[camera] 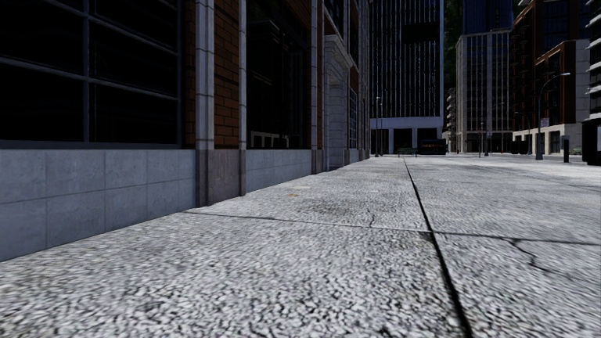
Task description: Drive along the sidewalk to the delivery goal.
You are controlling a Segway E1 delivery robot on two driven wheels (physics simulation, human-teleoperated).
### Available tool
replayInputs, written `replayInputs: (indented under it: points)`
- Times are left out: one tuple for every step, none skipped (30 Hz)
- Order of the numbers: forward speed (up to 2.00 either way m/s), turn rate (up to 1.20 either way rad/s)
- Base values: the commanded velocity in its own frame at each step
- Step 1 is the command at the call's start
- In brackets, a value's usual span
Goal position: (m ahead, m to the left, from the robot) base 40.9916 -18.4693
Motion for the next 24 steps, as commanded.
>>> replayInputs:
  points:
    - [0.00,0.00]
    - [0.00,0.00]
    - [0.00,0.00]
    - [0.00,0.00]
    - [0.00,0.00]
    - [0.00,0.00]
    - [0.00,0.00]
    - [0.00,0.00]
    - [0.00,0.00]
    - [0.00,0.00]
    - [0.00,0.00]
    - [0.00,0.00]
    - [0.00,0.00]
    - [0.00,0.00]
    - [0.00,0.00]
    - [0.00,0.00]
    - [0.00,0.00]
    - [0.00,0.00]
    - [0.00,0.00]
    - [0.00,0.00]
    - [0.00,0.00]
    - [0.00,0.00]
    - [0.00,0.00]
    - [0.00,0.00]
